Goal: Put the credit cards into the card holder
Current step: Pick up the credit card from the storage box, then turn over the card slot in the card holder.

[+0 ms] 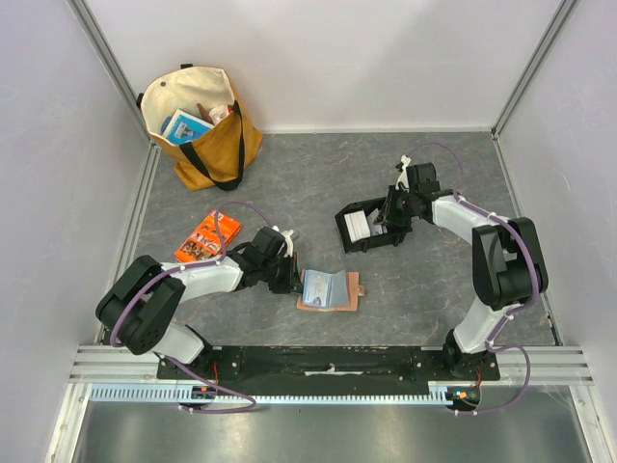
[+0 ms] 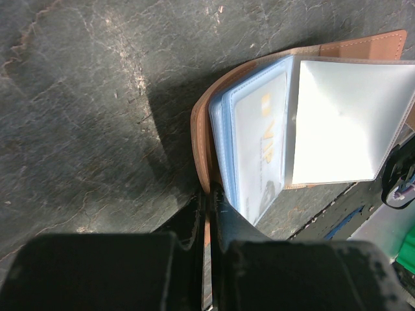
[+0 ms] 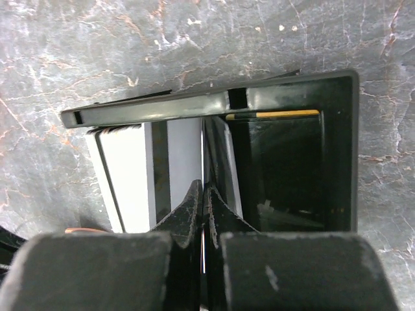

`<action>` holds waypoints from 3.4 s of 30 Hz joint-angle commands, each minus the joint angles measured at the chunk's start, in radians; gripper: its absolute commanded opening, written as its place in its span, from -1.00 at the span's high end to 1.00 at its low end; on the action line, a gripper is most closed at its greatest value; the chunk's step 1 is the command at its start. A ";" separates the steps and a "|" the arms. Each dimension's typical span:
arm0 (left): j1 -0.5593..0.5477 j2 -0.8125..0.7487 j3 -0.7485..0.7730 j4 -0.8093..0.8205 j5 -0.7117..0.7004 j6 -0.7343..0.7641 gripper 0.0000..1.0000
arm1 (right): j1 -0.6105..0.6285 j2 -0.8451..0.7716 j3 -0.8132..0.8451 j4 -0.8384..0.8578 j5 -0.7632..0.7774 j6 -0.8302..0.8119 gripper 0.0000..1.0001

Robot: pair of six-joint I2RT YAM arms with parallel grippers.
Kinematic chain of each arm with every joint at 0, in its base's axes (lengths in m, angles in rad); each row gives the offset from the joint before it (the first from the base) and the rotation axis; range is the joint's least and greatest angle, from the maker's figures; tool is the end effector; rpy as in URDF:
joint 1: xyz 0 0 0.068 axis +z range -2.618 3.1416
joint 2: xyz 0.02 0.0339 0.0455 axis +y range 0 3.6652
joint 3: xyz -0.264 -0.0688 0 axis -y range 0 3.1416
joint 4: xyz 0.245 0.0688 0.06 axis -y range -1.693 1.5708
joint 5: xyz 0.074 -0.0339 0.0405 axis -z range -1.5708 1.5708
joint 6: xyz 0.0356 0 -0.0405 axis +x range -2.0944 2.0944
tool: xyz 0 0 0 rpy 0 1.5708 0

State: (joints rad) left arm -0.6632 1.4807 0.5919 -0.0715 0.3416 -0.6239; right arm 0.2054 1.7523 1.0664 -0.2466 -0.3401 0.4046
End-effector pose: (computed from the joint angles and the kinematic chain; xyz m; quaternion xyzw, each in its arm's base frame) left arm 0.1967 -0.1688 0.1359 0.0695 0.9387 -0.3074 0.1396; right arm 0.3494 0.0849 0.1780 0.0402 0.9365 0.2461 0.2467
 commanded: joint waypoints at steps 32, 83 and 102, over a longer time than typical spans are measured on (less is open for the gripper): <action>-0.003 0.024 -0.004 -0.040 -0.029 0.046 0.96 | 0.129 0.003 0.093 -0.056 0.210 -0.059 0.92; -0.004 -0.145 -0.046 -0.034 -0.019 -0.059 0.96 | 0.954 -0.315 -0.146 0.089 0.995 0.602 1.00; -0.003 -0.166 -0.055 -0.030 -0.013 -0.069 0.96 | 0.993 -0.191 -0.089 0.138 1.003 0.573 1.00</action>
State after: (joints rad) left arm -0.6636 1.3380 0.5381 -0.1078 0.3305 -0.6701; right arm 1.1896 1.5703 0.9318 -0.1455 0.6178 0.9733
